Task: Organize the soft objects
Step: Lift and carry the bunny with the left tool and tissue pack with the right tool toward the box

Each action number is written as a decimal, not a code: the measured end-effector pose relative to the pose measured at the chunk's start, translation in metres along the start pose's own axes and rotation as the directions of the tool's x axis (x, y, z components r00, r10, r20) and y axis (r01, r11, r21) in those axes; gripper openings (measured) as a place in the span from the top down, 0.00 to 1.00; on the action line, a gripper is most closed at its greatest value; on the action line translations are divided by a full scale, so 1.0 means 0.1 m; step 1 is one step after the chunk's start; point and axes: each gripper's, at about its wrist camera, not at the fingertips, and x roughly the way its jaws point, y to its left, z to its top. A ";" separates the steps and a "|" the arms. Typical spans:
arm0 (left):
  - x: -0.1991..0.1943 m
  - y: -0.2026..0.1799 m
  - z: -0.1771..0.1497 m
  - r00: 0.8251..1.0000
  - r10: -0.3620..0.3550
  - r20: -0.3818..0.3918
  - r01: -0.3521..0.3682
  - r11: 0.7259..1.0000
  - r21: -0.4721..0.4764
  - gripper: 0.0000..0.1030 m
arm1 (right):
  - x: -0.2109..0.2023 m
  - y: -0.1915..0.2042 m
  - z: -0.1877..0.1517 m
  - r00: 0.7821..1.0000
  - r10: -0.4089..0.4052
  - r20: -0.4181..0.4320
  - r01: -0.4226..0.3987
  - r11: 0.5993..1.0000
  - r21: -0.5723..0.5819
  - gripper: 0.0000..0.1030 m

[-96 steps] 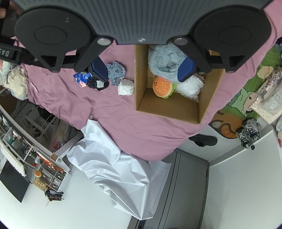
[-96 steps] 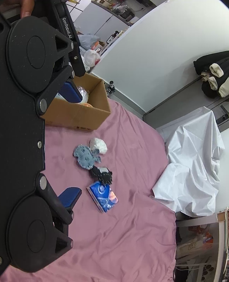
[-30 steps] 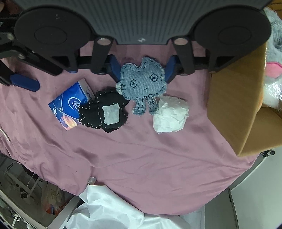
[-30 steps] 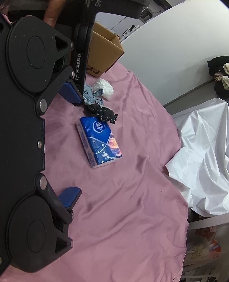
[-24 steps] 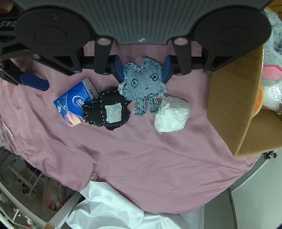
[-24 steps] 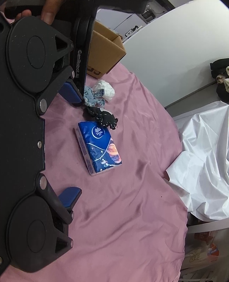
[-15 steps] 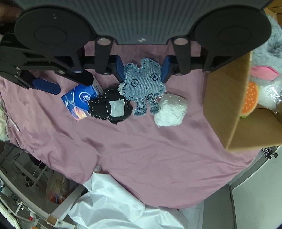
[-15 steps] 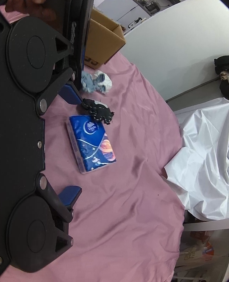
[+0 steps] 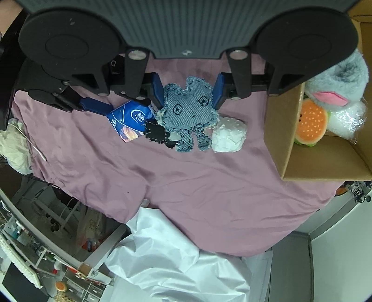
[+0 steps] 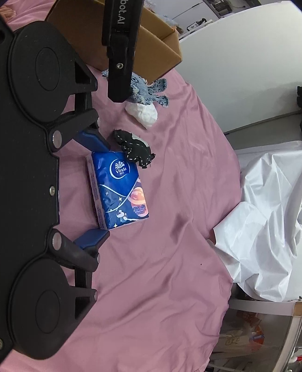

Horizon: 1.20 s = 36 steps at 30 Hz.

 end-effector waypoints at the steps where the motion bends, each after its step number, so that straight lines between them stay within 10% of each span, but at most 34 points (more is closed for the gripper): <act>1: -0.02 0.00 0.00 1.000 -0.002 0.002 0.002 1.000 0.001 0.59 | -0.03 0.02 0.00 1.000 -0.008 0.001 0.008 1.000 -0.002 0.32; 36: -1.42 0.37 -0.22 0.980 0.019 0.200 -0.030 0.998 0.056 0.59 | -1.37 0.87 0.08 0.980 0.007 0.198 -0.017 0.999 0.052 0.33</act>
